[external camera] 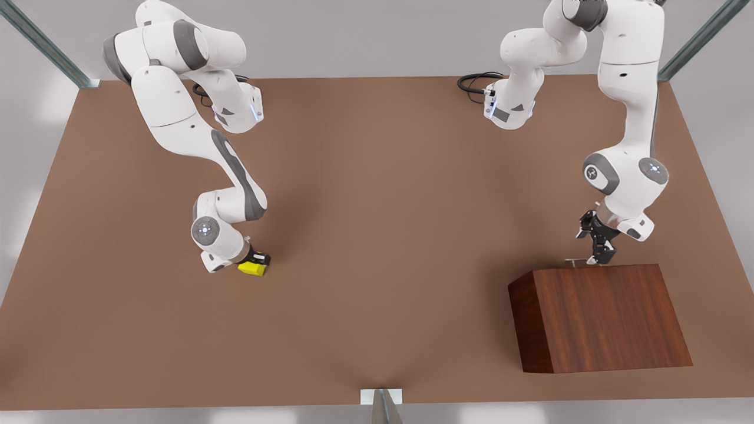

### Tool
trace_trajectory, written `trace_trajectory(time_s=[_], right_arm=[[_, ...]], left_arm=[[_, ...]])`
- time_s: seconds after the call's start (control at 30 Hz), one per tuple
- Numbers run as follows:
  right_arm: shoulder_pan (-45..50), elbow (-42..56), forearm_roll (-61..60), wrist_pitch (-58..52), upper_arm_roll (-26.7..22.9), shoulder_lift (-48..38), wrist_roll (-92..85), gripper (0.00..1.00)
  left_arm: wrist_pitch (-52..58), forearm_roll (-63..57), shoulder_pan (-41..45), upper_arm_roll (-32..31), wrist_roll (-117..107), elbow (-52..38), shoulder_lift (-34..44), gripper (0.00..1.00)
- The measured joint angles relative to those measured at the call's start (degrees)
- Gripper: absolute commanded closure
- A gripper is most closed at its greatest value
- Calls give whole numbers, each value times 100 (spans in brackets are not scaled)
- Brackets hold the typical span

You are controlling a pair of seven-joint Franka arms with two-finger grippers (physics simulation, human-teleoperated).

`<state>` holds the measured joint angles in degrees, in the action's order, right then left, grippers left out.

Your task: Open the drawer with left arm, place the square in the middle with right arm, and place the square in the drawer with left arm

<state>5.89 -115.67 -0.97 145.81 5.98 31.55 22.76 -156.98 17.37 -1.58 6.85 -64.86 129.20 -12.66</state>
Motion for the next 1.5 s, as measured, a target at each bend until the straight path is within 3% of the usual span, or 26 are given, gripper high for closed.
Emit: trace_trajectory(time_s=[0.67,0.8,0.9,1.0,1.1,1.17,1.3,1.5], right_arm=[[63,58,4,-266,0,-275,-157,35],[597,155,-1,-287,1,-510,-658,35],[1487,641,-103,-237,1,-444,-379,35],[2392,1722,1,-301,9,132,-174,35],[3006,3220,313,-1378,9,819,-167,36],[3137,3748,584,-1409,43,1181,-171,35],[3589,4455,631,-1640,132,1571,-77,35],[3798,4588,1553,-1757,404,1858,278,35]], left_arm=[[211,24,97,0,-9,689,621,0],[212,36,95,0,-9,917,820,0],[299,47,97,0,-9,1054,1005,0],[370,54,99,6,-16,1134,1115,0],[370,55,101,15,-43,1282,1233,0],[375,55,102,20,-44,1360,1302,0],[423,59,111,40,-60,1506,1467,0],[488,58,57,185,-70,1573,1568,0]])
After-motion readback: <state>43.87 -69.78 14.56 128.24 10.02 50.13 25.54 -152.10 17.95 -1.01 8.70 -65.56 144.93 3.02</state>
